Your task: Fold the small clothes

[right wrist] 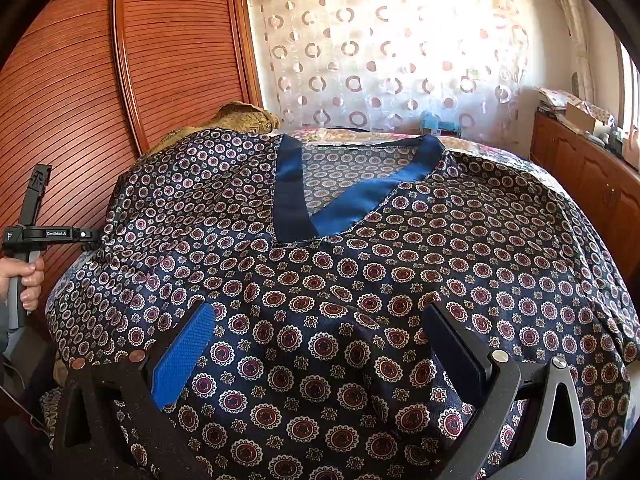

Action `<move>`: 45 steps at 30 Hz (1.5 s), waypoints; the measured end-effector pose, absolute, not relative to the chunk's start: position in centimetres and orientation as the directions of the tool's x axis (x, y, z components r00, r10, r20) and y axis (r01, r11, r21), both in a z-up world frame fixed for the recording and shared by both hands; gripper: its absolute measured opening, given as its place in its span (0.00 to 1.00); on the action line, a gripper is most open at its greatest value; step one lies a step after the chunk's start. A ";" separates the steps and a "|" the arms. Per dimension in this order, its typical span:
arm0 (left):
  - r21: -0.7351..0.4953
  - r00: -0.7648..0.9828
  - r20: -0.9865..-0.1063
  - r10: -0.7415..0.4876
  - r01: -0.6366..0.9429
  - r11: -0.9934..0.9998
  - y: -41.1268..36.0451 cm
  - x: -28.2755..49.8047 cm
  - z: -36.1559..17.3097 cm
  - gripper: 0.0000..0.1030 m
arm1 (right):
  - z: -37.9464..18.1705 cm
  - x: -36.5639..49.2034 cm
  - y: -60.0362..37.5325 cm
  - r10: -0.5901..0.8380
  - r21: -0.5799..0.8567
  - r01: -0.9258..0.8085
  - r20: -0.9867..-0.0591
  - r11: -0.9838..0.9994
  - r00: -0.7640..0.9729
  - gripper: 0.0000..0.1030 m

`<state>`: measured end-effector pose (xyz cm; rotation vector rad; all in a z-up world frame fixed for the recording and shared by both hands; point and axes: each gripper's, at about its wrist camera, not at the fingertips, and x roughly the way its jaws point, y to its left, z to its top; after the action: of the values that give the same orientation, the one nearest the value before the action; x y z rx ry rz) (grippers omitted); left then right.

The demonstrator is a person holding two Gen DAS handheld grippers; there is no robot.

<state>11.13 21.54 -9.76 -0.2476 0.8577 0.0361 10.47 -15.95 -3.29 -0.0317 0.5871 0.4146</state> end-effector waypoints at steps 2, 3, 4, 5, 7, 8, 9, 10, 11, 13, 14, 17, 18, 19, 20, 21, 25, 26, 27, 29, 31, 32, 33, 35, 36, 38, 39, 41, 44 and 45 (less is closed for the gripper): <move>-0.193 0.663 -0.746 -0.066 -0.120 0.974 21.2 10.8 -9.1 0.03 | -3.3 10.5 -16.0 0.371 0.088 -0.389 -0.544 0.917 0.753 1.00; -0.193 0.666 -0.742 -0.072 -0.111 0.975 20.9 10.6 -8.8 0.03 | -3.3 10.5 -16.0 0.371 0.088 -0.389 -0.544 0.917 0.752 1.00; -0.192 0.675 -0.734 -0.075 -0.101 0.976 20.4 10.4 -8.4 0.03 | -3.3 10.5 -16.0 0.371 0.087 -0.389 -0.544 0.917 0.753 1.00; -0.187 0.679 -0.730 -0.074 -0.094 0.978 20.4 10.5 -8.0 0.03 | -3.3 10.5 -16.0 0.371 0.087 -0.389 -0.544 0.917 0.753 1.00; -0.177 0.702 -0.708 -0.080 -0.067 0.982 19.2 10.0 -6.8 0.02 | -3.3 10.5 -16.0 0.371 0.087 -0.389 -0.545 0.917 0.752 1.00; -0.173 0.709 -0.700 -0.086 -0.051 0.984 18.8 10.2 -6.3 0.02 | -3.3 10.5 -16.0 0.371 0.087 -0.389 -0.545 0.917 0.752 1.00; -0.166 0.719 -0.688 -0.094 -0.030 0.986 18.0 10.1 -5.5 0.02 | -3.3 10.5 -16.0 0.371 0.087 -0.389 -0.544 0.917 0.752 1.00; -0.153 0.731 -0.674 -0.105 0.001 0.988 16.7 9.9 -4.6 0.02 | -3.3 10.5 -16.0 0.371 0.087 -0.389 -0.544 0.917 0.752 1.00; -0.147 0.735 -0.668 -0.116 0.022 0.989 16.1 10.4 -3.8 0.02 | -3.3 10.5 -16.0 0.371 0.087 -0.389 -0.544 0.917 0.753 1.00; -0.139 0.744 -0.651 -0.152 0.080 0.987 13.8 10.8 -2.5 0.02 | -3.3 10.5 -16.0 0.371 0.087 -0.389 -0.544 0.917 0.752 1.00; -0.134 0.743 -0.646 -0.176 0.117 0.984 12.4 11.1 -2.0 0.02 | -3.3 10.5 -16.0 0.371 0.088 -0.389 -0.544 0.917 0.753 1.00; -0.119 0.724 -0.653 -0.223 0.192 0.974 9.1 12.3 -1.5 0.03 | -3.3 10.5 -16.0 0.372 0.089 -0.389 -0.543 0.917 0.752 1.00; -0.115 0.718 -0.655 -0.234 0.212 0.970 8.2 12.5 -1.5 0.03 | -3.3 10.5 -16.0 0.372 0.089 -0.389 -0.543 0.917 0.752 1.00; -0.118 0.714 -0.652 -0.256 0.238 0.964 7.2 12.6 -1.3 0.03 | -3.3 10.6 -16.0 0.372 0.090 -0.389 -0.543 0.917 0.752 1.00; -0.121 0.713 -0.648 -0.269 0.252 0.960 6.8 12.5 -1.2 0.03 | -3.3 10.5 -16.0 0.372 0.089 -0.389 -0.543 0.917 0.753 1.00; -0.125 0.710 -0.645 -0.283 0.267 0.956 6.5 12.3 -1.0 0.08 | -3.3 10.5 -16.0 0.372 0.088 -0.390 -0.543 0.917 0.753 1.00; -0.124 0.725 -0.624 -0.293 0.279 0.952 7.1 10.9 -0.3 0.50 | -3.4 10.6 -15.9 0.371 0.083 -0.390 -0.540 0.917 0.755 1.00; -0.115 0.730 -0.622 -0.282 0.271 0.956 7.5 10.7 -0.2 0.54 | -3.4 10.6 -15.9 0.371 0.083 -0.390 -0.540 0.917 0.756 1.00; -0.102 0.737 -0.622 -0.263 0.257 0.961 8.1 10.4 -0.1 0.65 | -3.4 10.6 -15.9 0.371 0.084 -0.390 -0.540 0.917 0.756 1.00; -0.104 0.749 -0.618 -0.240 0.225 0.969 9.6 10.3 -0.2 0.73 | -3.4 10.7 -15.9 0.372 0.085 -0.390 -0.540 0.917 0.755 1.00; -0.109 0.754 -0.624 -0.206 0.177 0.978 11.3 10.6 -0.6 0.73 | -3.4 10.6 -15.9 0.372 0.086 -0.390 -0.540 0.917 0.755 1.00; -0.107 0.755 -0.630 -0.181 0.147 0.983 12.1 10.9 -0.9 0.73 | -3.4 10.6 -15.9 0.372 0.086 -0.390 -0.540 0.917 0.755 1.00; -0.105 0.755 -0.637 -0.156 0.116 0.988 13.1 11.3 -1.3 0.73 | -3.4 10.6 -15.9 0.372 0.085 -0.391 -0.541 0.917 0.755 1.00; -0.108 0.748 -0.652 -0.125 0.071 0.992 14.4 12.1 -2.3 0.73 | -3.4 10.6 -15.9 0.373 0.085 -0.393 -0.542 0.916 0.753 1.00; -0.106 0.742 -0.661 -0.112 0.055 0.993 14.7 12.6 -2.8 0.73 | -3.4 10.6 -15.9 0.372 0.085 -0.392 -0.543 0.916 0.753 1.00; -0.097 0.728 -0.681 -0.084 0.023 0.995 15.7 13.6 -4.1 0.73 | -3.4 10.4 -15.9 0.365 0.077 -0.387 -0.538 0.919 0.760 1.00; -0.100 0.722 -0.688 -0.079 0.014 0.995 16.1 14.0 -4.6 0.73 | -3.4 10.4 -15.8 0.363 0.071 -0.389 -0.544 0.918 0.756 1.00; -0.104 0.705 -0.706 -0.069 -0.007 0.995 16.6 15.1 -5.9 0.73 | -3.3 10.3 -15.3 0.359 0.048 -0.402 -0.556 0.914 0.749 1.00; -0.114 0.694 -0.718 -0.059 -0.033 0.993 17.4 16.3 -7.0 0.73 | -2.7 9.9 -14.3 0.390 0.044 -0.442 -0.555 0.896 0.735 1.00; -0.124 0.694 -0.717 -0.066 -0.035 0.992 17.9 16.3 -7.1 0.70 | -2.5 9.7 -14.0 0.408 0.048 -0.461 -0.552 0.886 0.727 1.00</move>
<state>16.28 17.90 -7.13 -0.1319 0.8049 -0.0173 9.75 -13.99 -2.49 -0.0946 0.5859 0.4800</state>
